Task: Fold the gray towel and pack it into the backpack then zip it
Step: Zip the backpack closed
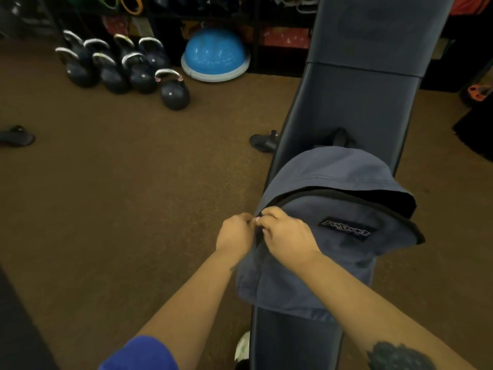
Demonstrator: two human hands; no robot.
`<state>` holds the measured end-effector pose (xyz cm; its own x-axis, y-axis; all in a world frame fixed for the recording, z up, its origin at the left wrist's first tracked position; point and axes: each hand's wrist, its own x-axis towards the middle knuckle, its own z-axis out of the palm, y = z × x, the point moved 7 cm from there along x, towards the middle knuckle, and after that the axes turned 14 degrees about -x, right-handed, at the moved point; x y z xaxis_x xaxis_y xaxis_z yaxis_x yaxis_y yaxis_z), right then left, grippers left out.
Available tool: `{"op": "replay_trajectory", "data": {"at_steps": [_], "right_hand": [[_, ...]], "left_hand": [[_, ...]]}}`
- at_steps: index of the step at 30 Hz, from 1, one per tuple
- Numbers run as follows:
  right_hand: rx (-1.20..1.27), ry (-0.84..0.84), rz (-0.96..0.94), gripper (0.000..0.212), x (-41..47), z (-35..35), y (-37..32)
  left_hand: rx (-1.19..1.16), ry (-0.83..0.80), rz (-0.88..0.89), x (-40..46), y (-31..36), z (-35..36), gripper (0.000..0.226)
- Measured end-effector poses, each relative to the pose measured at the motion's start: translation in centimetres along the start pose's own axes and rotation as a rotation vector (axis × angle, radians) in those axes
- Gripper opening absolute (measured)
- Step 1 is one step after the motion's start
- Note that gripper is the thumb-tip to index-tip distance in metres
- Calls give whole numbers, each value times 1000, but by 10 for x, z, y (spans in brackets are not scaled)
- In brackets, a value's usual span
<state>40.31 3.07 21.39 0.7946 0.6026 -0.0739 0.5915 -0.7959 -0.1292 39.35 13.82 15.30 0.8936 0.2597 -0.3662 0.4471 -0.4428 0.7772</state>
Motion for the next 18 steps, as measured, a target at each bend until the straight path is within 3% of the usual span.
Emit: {"op": "replay_trajectory", "data": {"at_steps": [3, 8, 18], "right_hand": [[-52, -53, 85, 32, 6, 16, 8], [-36, -22, 116, 25, 10, 23, 14], [-158, -36, 32, 8, 27, 26, 22]], "left_hand": [[-22, -20, 2, 3, -1, 2, 23], [-50, -57, -14, 7, -4, 5, 27], [-62, -109, 8, 12, -10, 10, 31]]}}
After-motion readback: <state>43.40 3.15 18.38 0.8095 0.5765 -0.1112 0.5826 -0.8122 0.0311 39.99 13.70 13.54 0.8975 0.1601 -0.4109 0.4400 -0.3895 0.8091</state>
